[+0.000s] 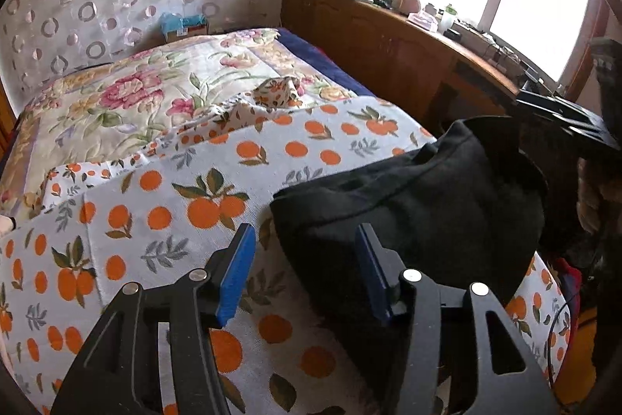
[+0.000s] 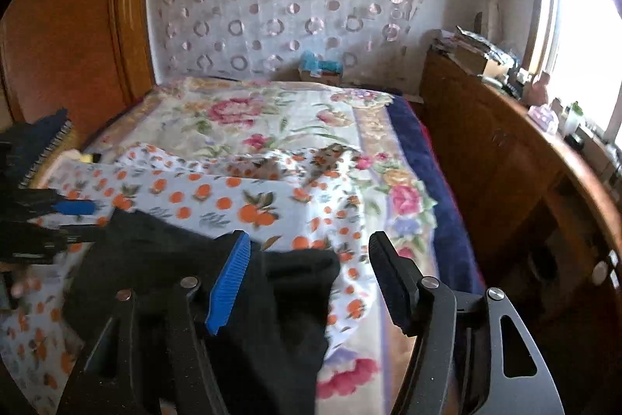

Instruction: Fold small clothes

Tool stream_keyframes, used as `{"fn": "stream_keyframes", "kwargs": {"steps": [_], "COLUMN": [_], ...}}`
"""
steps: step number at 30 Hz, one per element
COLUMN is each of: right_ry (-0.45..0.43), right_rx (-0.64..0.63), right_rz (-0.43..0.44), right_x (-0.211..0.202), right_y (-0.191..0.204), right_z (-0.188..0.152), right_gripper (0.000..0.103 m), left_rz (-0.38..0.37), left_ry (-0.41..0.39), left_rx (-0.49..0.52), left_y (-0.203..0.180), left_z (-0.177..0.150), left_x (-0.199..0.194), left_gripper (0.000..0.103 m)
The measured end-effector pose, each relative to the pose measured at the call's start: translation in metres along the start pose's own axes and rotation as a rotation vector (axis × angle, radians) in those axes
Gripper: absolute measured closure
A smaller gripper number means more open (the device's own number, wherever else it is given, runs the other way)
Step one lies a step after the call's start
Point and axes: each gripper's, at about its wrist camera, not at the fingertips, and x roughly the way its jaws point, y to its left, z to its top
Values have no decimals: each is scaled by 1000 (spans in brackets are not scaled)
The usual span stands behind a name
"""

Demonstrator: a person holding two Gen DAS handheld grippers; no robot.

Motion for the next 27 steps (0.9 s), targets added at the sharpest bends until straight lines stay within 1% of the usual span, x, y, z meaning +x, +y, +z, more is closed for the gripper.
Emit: {"fn": "stream_keyframes", "kwargs": {"steps": [2,5,7,12,15,18,19,20,21,22,24,25,27], "right_ry": [6,34,38,0,-9,23,45,65,79,84,79,69,52], "right_rx": [21,27,28,5,-15,-46,-57,-63,-63,-58,-23,-3,50], "right_rz": [47,106,119,121,131,138,134,132,136,143,159,157,108], "right_x": [-4,4,6,-6,-8,3,8,14,18,21,25,24,24], "right_y": [3,5,5,6,13,18,19,17,13,8,-5,-13,-32], "right_z": [-10,-17,-19,-16,-20,-28,-31,-34,-33,-33,-30,-28,-25], "right_gripper": [38,38,42,42,42,42,46,66,89,93,98,98,98], "left_rz": [1,1,3,10,8,7,7,6,6,7,7,7,6], "left_ry": [18,31,33,27,28,33,34,36,37,37,35,34,33], "left_rx": [-3,-6,-6,-4,-5,-5,-3,-3,-3,-4,-4,-4,-6], "left_y": [1,2,1,-1,0,0,0,0,0,0,0,1,2], "left_z": [-1,-1,-2,-2,-3,-3,-3,-2,-2,-2,-2,-2,-2], "left_x": [7,15,16,16,17,18,18,19,19,20,20,20,20], "left_gripper": [49,49,49,49,49,49,49,49,49,48,48,47,47]}}
